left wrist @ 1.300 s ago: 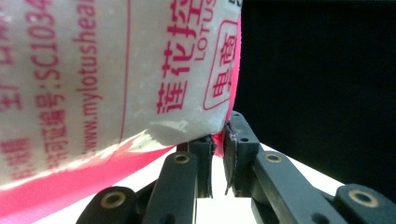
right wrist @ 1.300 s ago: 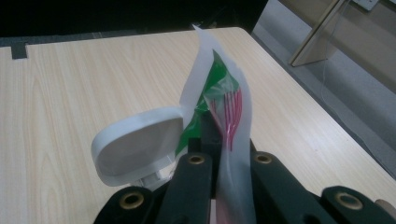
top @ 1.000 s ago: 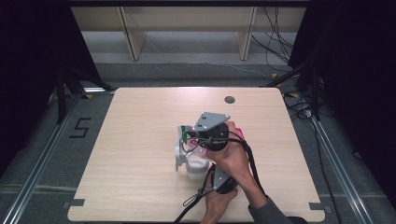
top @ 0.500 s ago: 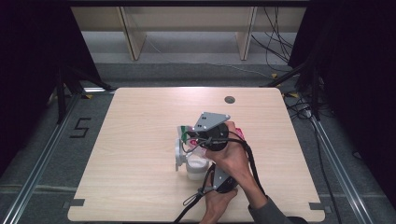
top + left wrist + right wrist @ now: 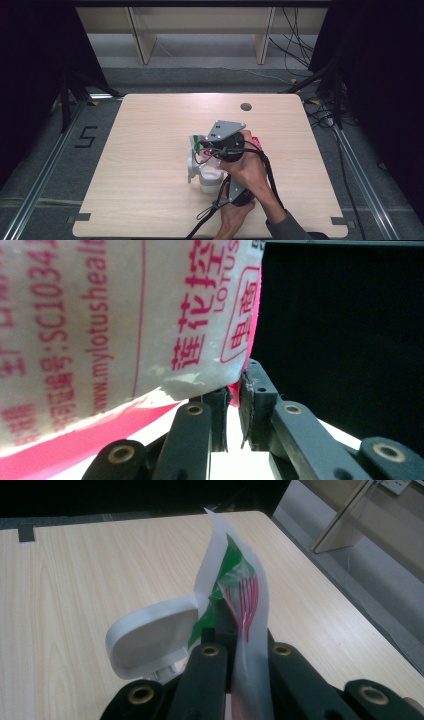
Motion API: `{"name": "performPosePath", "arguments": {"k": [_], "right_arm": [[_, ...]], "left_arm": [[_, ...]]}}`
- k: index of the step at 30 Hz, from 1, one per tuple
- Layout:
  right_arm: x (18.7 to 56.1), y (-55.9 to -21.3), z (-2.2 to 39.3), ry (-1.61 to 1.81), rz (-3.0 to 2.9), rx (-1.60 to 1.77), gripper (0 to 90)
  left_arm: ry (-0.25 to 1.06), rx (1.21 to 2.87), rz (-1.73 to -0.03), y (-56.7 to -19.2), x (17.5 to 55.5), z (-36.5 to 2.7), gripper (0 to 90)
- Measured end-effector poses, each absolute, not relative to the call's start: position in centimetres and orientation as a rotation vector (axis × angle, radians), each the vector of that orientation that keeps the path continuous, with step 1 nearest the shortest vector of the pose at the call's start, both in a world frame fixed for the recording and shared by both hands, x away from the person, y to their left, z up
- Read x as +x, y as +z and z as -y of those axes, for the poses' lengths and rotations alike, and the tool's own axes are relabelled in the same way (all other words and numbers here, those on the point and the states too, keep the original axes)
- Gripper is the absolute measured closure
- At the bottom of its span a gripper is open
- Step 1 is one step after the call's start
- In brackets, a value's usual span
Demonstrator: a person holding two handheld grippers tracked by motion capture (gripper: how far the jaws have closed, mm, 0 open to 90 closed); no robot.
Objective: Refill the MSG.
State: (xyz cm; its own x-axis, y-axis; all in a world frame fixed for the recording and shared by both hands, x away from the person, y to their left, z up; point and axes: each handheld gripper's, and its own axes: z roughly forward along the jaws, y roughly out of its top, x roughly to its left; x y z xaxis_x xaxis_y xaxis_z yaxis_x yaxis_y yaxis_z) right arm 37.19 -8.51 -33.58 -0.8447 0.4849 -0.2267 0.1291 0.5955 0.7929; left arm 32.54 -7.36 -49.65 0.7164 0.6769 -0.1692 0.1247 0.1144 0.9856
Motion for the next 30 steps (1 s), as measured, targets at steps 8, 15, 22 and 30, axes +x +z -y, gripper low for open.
{"name": "performPosePath", "arguments": {"k": [8, 15, 22, 30], "right_arm": [[37.11, -33.54, 8.48, 1.142, -2.41, 0.5, 90.0], [37.14, -33.4, 8.56, 1.13, -2.407, 0.484, 90.0], [37.21, -33.33, 8.73, 1.137, -2.398, 0.485, 90.0], [37.1, -33.31, 8.63, 1.145, -2.405, 0.495, 90.0]], "left_arm": [[0.463, 1.432, -0.712, -49.54, 32.59, 7.31, 82.1], [0.479, 1.397, -0.73, -49.44, 32.68, 7.76, 82.0], [0.471, 1.394, -0.729, -49.44, 32.75, 7.82, 82.1], [0.476, 1.398, -0.733, -49.4, 32.7, 7.68, 82.1]]}}
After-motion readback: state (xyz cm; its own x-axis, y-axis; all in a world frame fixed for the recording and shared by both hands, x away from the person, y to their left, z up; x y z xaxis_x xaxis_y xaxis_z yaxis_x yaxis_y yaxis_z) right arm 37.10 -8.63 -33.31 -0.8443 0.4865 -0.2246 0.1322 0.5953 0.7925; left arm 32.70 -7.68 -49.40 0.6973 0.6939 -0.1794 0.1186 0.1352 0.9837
